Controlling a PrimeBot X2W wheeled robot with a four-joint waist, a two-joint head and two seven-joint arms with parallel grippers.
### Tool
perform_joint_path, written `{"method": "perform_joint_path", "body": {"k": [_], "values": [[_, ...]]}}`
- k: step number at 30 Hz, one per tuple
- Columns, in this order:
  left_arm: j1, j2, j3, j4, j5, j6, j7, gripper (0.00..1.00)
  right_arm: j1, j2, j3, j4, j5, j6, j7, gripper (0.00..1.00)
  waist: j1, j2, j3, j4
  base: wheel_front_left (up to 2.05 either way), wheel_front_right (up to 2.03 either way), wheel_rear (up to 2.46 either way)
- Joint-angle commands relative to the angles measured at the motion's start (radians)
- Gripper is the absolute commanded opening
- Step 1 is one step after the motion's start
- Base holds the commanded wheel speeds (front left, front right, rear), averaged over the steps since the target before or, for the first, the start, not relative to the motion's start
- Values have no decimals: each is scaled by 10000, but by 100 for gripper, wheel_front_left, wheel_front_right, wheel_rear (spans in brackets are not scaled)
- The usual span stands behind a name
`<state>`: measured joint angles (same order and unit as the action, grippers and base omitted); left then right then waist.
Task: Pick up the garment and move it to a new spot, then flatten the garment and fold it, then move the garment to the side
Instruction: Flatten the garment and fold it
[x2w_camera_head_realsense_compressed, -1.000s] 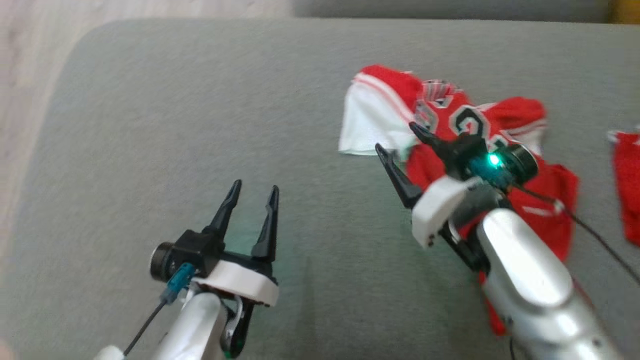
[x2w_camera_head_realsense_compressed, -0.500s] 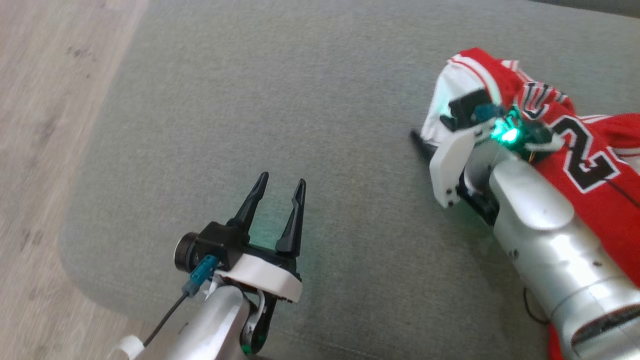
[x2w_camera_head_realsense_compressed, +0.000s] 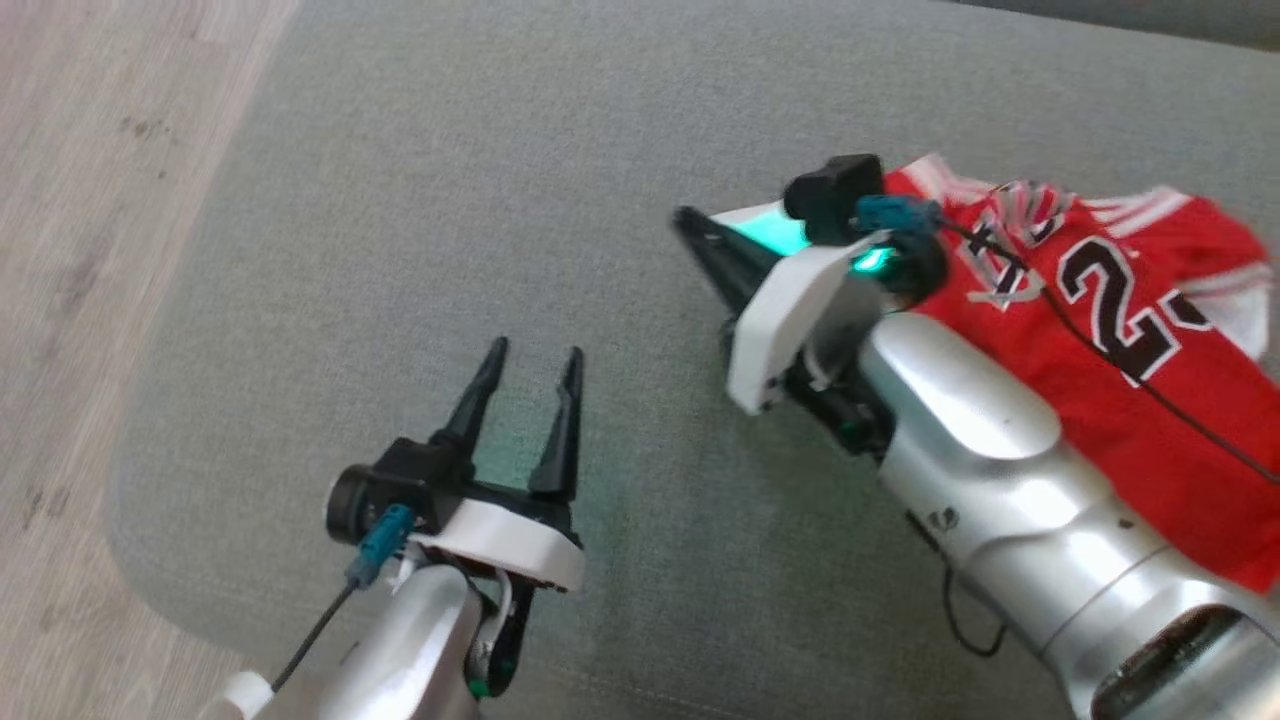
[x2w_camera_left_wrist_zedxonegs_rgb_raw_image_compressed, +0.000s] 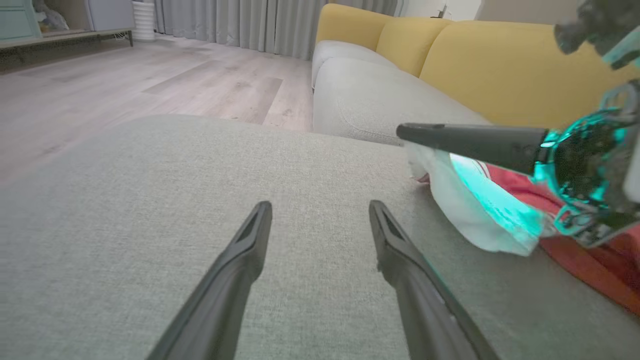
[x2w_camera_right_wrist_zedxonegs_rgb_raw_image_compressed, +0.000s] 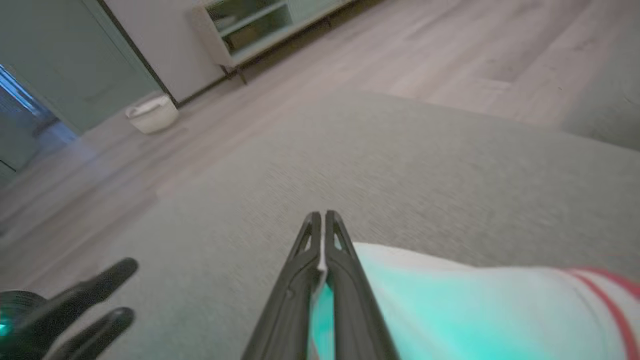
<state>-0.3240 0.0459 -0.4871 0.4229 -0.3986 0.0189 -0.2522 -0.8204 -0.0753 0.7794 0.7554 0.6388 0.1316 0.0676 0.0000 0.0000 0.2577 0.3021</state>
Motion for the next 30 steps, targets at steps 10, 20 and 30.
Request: {"method": "perform_joint_path", "body": {"k": [10,20,30], "values": [[118,43,884,6,372,-144,-95,100,-24,249,2701,-2049,2163,-9,-683,0,0,0,-578,-274,0,0,0],[335,43,1233,-109,580,-179,-95,100,-783,249,1786,-521,2036,-9,-2311,100,0,0,-1025,-1088,0,0,0],[652,43,1708,-489,851,-220,-95,100,231,-973,-1816,658,-64,-9,-3284,100,0,0,-1384,-2471,0,0,0]]}}
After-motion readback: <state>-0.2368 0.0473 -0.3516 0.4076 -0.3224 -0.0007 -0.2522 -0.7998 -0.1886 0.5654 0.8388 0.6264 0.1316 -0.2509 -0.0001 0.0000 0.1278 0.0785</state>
